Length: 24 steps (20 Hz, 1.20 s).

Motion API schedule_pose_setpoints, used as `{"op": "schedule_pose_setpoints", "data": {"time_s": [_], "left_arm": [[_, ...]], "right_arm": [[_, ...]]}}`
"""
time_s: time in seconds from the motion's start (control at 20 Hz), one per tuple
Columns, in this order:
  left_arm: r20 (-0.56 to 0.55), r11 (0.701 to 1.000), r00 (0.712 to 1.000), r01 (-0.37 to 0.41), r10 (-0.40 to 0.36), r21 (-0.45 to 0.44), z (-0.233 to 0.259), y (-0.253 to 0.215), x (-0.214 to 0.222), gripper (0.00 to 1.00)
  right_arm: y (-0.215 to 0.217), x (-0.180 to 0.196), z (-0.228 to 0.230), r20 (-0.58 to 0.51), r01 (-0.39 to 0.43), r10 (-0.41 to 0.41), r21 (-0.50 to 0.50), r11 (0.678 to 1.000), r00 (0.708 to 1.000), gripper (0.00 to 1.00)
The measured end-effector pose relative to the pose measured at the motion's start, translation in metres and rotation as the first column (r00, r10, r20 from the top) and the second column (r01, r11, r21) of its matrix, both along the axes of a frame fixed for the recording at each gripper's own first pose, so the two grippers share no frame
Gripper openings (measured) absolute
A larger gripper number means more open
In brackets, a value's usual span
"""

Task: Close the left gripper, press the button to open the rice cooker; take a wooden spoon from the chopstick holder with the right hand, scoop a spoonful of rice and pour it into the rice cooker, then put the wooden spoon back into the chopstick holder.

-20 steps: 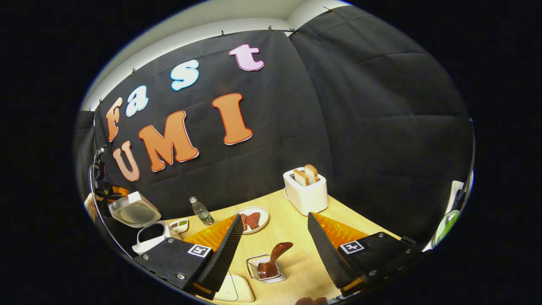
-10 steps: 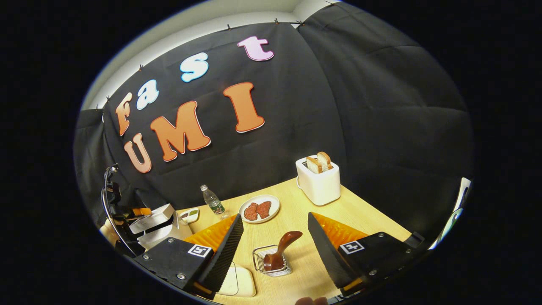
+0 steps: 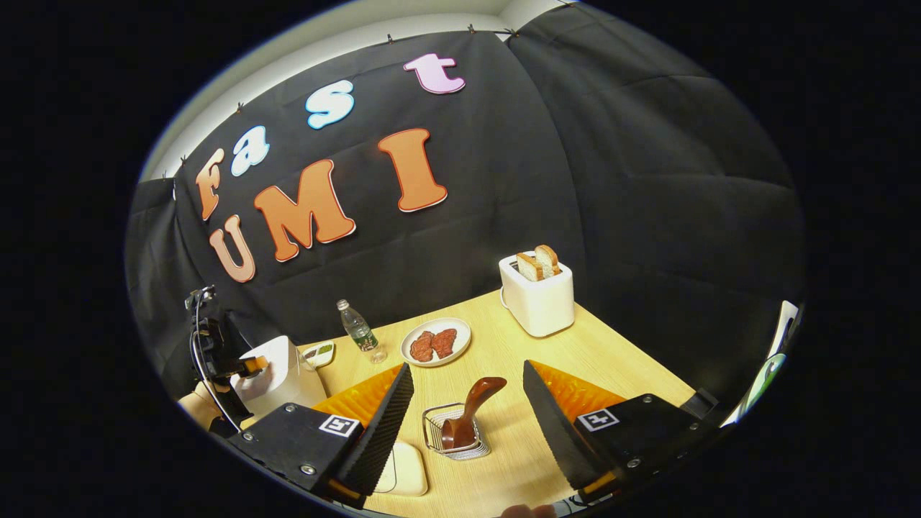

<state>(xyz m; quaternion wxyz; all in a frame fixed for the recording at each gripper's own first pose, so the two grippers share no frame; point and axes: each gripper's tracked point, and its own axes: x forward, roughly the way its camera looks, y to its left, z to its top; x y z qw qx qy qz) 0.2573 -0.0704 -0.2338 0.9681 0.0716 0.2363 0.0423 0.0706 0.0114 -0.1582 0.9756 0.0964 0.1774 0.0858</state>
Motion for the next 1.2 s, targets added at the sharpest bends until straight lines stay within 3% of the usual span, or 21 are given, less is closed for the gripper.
{"op": "schedule_pose_setpoints", "data": {"time_s": [0.15, 0.4, 0.65, 0.85, 1.2], "left_arm": [[0.046, 1.000, 0.999, 0.023, -0.024, 0.015, 0.005, 0.000, 0.003, 1.00], [-0.005, 0.999, 0.999, 0.045, -0.045, -0.016, 0.018, -0.003, -0.007, 1.00], [0.124, 0.995, 0.987, 0.100, -0.099, -0.004, 0.092, 0.002, -0.026, 1.00], [0.229, 0.993, 0.968, 0.111, -0.098, -0.043, 0.164, 0.007, -0.055, 0.99], [0.395, 0.998, 0.917, 0.058, -0.064, 0.026, 0.276, 0.041, -0.131, 1.00]], "right_arm": [[0.003, -0.003, -0.002, -0.003, -0.009, 0.009, -0.008, 1.000, 1.000, 0.94], [-0.007, 0.003, 0.018, 0.042, 0.011, -0.009, -0.050, 0.999, 0.999, 0.95], [-0.005, 0.010, 0.051, 0.109, 0.019, -0.008, -0.103, 0.995, 0.994, 0.95], [0.008, 0.018, 0.089, 0.182, 0.002, 0.024, -0.141, 0.990, 0.983, 0.94], [0.043, 0.020, 0.159, 0.293, -0.044, 0.088, -0.152, 0.987, 0.952, 0.95]]}}
